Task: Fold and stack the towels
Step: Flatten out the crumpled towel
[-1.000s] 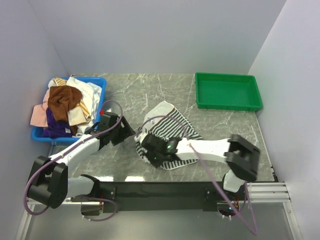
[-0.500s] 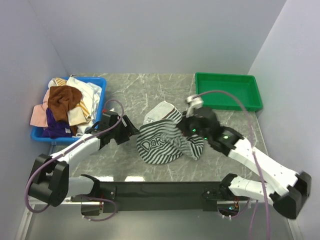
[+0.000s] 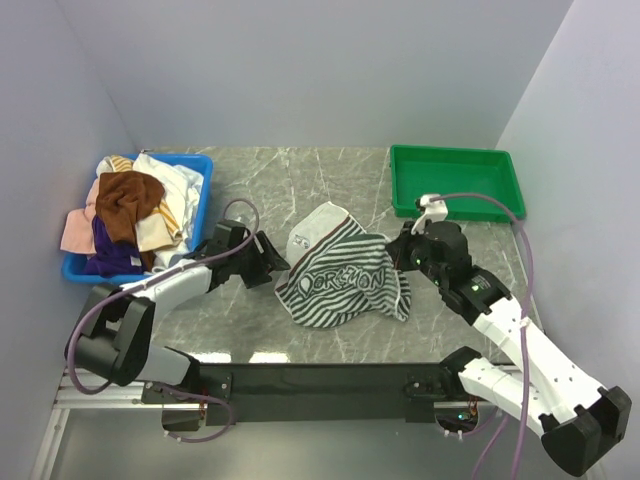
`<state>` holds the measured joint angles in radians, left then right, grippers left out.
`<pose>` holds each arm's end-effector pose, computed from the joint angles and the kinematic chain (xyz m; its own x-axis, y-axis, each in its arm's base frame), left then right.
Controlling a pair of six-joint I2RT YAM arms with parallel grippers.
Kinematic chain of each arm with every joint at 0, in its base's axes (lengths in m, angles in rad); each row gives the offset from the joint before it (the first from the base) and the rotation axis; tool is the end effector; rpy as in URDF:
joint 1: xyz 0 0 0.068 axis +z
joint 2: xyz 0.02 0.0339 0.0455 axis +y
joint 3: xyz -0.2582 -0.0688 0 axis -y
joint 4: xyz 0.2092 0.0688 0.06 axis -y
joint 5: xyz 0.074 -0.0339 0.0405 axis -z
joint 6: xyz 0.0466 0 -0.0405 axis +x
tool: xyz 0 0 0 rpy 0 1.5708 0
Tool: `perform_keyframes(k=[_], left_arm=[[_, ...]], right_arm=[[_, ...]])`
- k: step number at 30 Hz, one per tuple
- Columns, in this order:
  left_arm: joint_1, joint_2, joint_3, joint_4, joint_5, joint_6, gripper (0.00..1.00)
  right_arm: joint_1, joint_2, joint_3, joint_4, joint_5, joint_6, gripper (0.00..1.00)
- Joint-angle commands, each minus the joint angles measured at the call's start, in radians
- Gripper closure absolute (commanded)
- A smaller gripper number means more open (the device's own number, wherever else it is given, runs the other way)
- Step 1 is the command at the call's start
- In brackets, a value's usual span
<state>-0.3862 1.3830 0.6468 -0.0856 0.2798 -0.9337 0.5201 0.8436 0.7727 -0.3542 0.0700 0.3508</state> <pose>0.2249 -0.1053 0.1842 -0.8346 -0.4946 -0.2425 -0.2264 0.7092 -0.6676 0.1500 0.0822 0.3017 -0.4874 0.1159 -0.8654 -0.2906 0.9131 0.2860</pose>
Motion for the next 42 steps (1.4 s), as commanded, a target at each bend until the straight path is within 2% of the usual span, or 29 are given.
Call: perform_keyframes(k=[1, 5, 10, 16, 23, 25, 27, 28, 31, 34, 35, 36, 38, 40, 42], left_arm=[[-0.028, 0.008, 0.057, 0.058, 0.041, -0.013, 0.3], [-0.091, -0.004, 0.109, 0.003, -0.036, 0.004, 0.3], [-0.166, 0.033, 0.166, -0.034, -0.129, 0.001, 0.33], [-0.168, 0.155, 0.178, -0.029, -0.159, -0.045, 0.32], [-0.168, 0.277, 0.277, -0.123, -0.33, -0.025, 0.34], [-0.168, 0.327, 0.318, -0.155, -0.364, -0.007, 0.41], [-0.168, 0.356, 0.353, -0.17, -0.381, 0.004, 0.53], [-0.168, 0.385, 0.369, -0.175, -0.398, 0.021, 0.7], [-0.168, 0.445, 0.496, -0.256, -0.499, 0.087, 0.99], [-0.168, 0.493, 0.722, -0.423, -0.641, 0.174, 0.99], [-0.166, 0.498, 0.779, -0.493, -0.744, 0.191, 0.99], [-0.166, 0.501, 0.879, -0.518, -0.804, 0.222, 0.99], [-0.166, 0.501, 0.962, -0.546, -0.942, 0.257, 0.99], [-0.166, 0.51, 1.048, -0.536, -1.039, 0.34, 0.91], [-0.14, 0.528, 1.1, -0.516, -1.041, 0.412, 0.69]], right_arm=[[-0.015, -0.017, -0.03, 0.003, 0.019, 0.023, 1.0], [-0.046, -0.032, -0.059, -0.072, 0.106, 0.086, 1.0], [-0.12, -0.121, -0.137, -0.086, 0.131, 0.183, 1.0], [-0.138, -0.202, -0.188, -0.009, 0.041, 0.143, 1.0], [-0.138, -0.213, -0.176, -0.002, -0.009, 0.079, 1.0], [-0.138, -0.221, -0.173, -0.005, -0.007, 0.07, 1.0], [-0.138, -0.221, -0.167, -0.008, -0.009, 0.057, 1.0], [-0.138, -0.221, -0.165, -0.006, -0.007, 0.053, 1.0], [-0.138, -0.225, -0.156, -0.011, -0.003, 0.037, 1.0], [-0.141, -0.233, -0.144, -0.02, 0.01, 0.028, 1.0], [-0.138, -0.235, -0.136, -0.022, 0.013, 0.025, 1.0], [-0.14, -0.241, -0.133, -0.023, 0.013, 0.021, 1.0], [-0.138, -0.251, -0.125, -0.023, 0.004, 0.01, 1.0], [-0.138, -0.261, -0.122, -0.009, -0.028, -0.005, 1.0], [-0.138, -0.264, -0.125, 0.006, -0.091, -0.021, 1.0]])
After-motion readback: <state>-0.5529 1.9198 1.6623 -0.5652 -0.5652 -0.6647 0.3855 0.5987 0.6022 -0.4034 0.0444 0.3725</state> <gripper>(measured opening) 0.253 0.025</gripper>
